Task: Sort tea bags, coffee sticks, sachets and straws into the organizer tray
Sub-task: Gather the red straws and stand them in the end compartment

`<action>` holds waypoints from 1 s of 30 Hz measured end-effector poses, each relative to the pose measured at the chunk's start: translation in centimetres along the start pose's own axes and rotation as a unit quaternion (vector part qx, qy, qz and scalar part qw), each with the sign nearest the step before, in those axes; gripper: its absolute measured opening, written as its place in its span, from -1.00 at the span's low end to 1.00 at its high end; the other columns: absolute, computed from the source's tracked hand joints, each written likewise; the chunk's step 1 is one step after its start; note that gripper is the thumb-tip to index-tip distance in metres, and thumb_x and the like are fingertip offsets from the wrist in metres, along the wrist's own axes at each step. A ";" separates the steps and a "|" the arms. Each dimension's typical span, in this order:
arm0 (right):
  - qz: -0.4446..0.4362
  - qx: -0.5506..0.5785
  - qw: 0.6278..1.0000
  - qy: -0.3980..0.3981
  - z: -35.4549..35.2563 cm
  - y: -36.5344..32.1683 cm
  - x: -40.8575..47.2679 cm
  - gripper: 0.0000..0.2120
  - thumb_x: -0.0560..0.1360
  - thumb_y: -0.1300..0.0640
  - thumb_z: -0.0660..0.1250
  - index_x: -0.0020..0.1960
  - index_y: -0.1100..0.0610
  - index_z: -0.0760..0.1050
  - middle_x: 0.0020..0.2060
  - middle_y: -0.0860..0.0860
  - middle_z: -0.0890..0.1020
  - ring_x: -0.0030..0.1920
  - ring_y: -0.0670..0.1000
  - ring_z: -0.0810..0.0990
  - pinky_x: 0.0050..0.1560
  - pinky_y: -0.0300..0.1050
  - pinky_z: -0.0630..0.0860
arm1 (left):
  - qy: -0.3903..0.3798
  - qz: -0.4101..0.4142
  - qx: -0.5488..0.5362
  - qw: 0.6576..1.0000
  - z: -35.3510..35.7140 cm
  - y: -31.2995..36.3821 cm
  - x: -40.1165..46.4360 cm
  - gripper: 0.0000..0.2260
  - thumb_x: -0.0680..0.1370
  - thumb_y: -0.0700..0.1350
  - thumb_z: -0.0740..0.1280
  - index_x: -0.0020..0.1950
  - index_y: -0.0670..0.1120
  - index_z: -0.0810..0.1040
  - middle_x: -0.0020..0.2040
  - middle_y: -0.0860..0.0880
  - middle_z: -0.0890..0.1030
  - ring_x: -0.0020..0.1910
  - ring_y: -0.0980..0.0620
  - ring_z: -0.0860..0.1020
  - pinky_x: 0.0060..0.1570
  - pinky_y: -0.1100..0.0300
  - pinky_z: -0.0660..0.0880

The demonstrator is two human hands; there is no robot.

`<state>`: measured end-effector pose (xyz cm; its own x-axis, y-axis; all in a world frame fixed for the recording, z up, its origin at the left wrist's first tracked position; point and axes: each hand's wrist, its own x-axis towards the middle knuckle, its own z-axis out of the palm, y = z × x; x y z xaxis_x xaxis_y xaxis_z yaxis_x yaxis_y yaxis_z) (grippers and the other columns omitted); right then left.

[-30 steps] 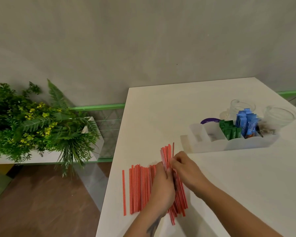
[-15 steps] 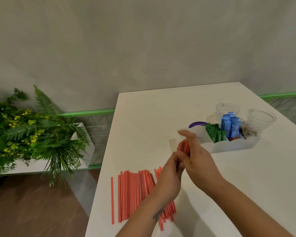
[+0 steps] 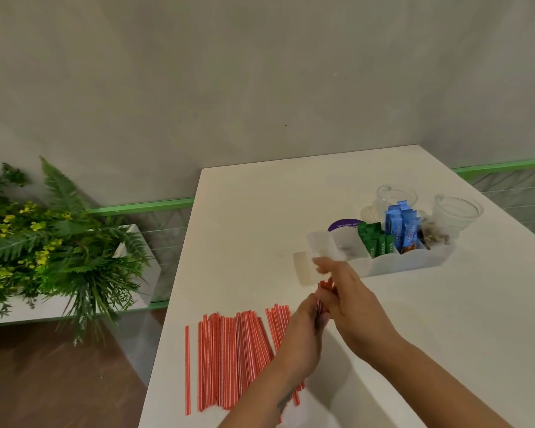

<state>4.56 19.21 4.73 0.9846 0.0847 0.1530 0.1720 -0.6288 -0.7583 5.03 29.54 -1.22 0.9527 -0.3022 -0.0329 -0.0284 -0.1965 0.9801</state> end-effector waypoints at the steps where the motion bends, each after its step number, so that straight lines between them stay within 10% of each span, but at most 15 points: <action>1: 0.002 0.012 1.000 0.015 -0.2 0.0 0.3 -0.61 0.57 0.21 0.21 0.33 -0.10 0.31 0.09 -0.23 0.42 -0.04 -0.23 0.47 0.02 -0.29 0.40 | 0.002 0.025 0.033 0.999 -0.1 0.2 0.0 -0.77 0.63 -0.26 0.09 0.03 0.02 0.46 -0.19 0.18 0.50 -0.14 0.27 0.47 -0.05 0.45 0.37; 13: -0.040 -0.006 0.999 0.010 -6.7 -3.1 9.2 -0.94 0.54 0.15 0.27 -0.06 0.02 0.39 -0.25 -0.13 0.50 -0.24 -0.14 0.47 -0.34 -0.37 0.34 | 0.049 0.135 0.121 0.982 -2.9 7.4 7.6 -0.85 0.61 -0.23 0.18 0.12 -0.11 0.49 -0.08 0.05 0.60 -0.17 0.26 0.54 -0.21 0.49 0.43; 30: 0.031 -0.041 0.993 -0.108 -3.7 3.4 16.0 -0.98 0.56 0.15 0.24 -0.01 0.06 0.41 -0.25 -0.07 0.51 -0.23 -0.05 0.49 -0.13 -0.14 0.45 | 0.046 -0.061 0.236 0.969 -4.5 4.7 12.7 -0.65 0.43 -0.03 0.45 0.19 -0.02 0.52 0.02 0.06 0.63 0.01 0.06 0.55 -0.05 0.21 0.45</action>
<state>20.74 15.60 6.96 0.9787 0.2016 -0.0381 0.1163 -0.6982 -0.7064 18.37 28.98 3.83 0.9802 -0.1692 -0.1028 -0.0292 -0.6371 0.7702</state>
